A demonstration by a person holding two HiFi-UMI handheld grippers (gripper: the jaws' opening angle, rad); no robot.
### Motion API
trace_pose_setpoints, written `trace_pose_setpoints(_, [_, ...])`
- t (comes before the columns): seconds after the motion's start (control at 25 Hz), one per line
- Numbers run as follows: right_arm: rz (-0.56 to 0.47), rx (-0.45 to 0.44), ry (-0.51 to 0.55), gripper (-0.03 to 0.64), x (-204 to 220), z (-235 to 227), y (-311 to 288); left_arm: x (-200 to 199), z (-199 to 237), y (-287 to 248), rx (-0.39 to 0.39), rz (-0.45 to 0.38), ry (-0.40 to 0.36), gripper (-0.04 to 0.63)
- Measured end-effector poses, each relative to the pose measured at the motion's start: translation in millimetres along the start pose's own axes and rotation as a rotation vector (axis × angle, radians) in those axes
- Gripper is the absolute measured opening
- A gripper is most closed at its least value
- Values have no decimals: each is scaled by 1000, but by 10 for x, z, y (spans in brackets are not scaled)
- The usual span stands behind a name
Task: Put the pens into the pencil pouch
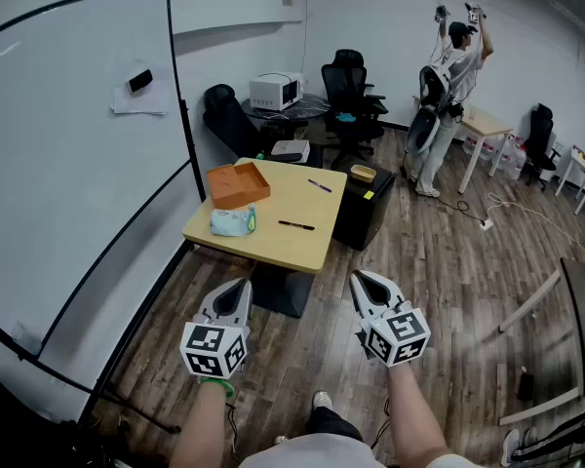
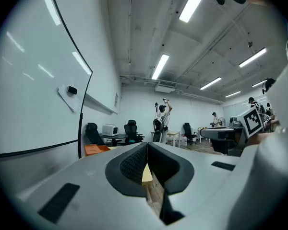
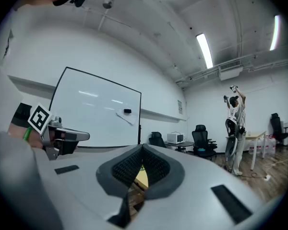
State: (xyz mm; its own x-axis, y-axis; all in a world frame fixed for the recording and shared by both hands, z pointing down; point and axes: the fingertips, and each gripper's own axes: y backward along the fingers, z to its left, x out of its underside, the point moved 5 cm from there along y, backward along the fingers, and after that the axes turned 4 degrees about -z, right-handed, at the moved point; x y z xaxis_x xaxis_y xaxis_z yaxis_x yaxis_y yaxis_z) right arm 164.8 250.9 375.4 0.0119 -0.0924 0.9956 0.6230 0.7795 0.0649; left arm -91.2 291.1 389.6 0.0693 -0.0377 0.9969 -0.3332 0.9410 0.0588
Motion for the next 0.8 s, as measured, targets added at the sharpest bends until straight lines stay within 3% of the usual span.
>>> trace_pose_setpoints(0.8, [9,5,10,0,47,68,-21,134,-7,20,14,19,4,15])
